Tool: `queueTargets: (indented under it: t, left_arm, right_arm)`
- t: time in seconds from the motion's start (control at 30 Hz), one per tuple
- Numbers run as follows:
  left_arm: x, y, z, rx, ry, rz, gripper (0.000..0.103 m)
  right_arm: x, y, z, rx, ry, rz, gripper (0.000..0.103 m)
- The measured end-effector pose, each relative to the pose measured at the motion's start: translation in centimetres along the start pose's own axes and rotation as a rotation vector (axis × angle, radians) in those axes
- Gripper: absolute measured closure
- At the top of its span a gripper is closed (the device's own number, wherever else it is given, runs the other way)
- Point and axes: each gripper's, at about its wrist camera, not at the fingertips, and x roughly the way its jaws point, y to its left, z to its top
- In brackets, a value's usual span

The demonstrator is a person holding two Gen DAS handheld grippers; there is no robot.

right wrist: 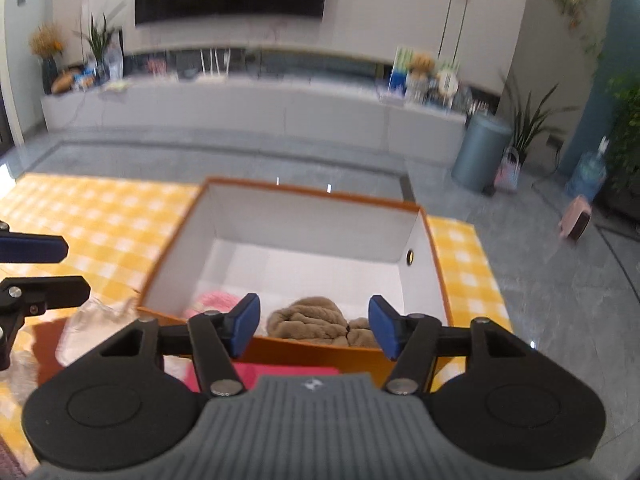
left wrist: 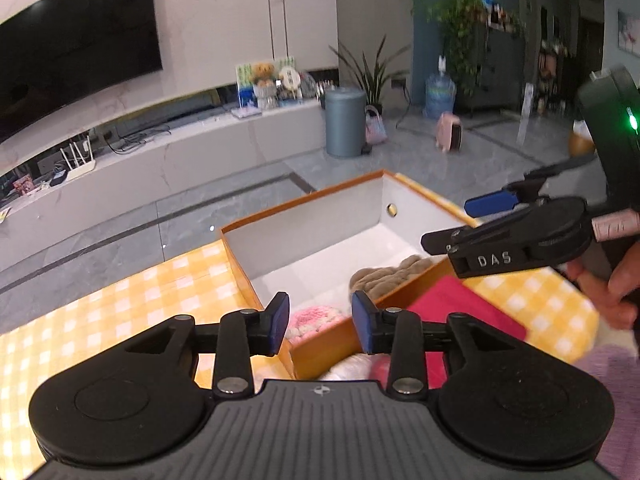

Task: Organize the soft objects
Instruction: 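Move both tools back over the remaining pile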

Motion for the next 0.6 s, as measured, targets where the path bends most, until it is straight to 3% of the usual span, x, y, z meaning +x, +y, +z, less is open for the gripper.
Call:
queueTargets:
  t: [0.2, 0.4, 0.5, 0.6]
  left_arm:
    - [-4.7, -1.9, -2.8, -0.029, -0.069, 0.078, 0.060]
    - [-7.0, -2.3, -6.9, -0.140, -0.098, 0.162, 0.060]
    - [-6.9, -2.1, -8.9, -0.192, -0.080, 0.194, 0.060]
    - [-6.3, -1.9, -10.9, -0.210, -0.011, 0.184, 0.060]
  right_arm:
    - [-6.7, 2.1, -4.9, 0.055, -0.145, 0.011, 0.042]
    - [-10.1, 3.8, -10.1, 0.154, -0.199, 0.017, 0.042]
    - [-10.6, 4.6, -13.0, 0.178, -0.204, 0.010, 0.042]
    - [-10.2, 5.7, -15.5, 0.165, -0.178, -0.005, 0.042]
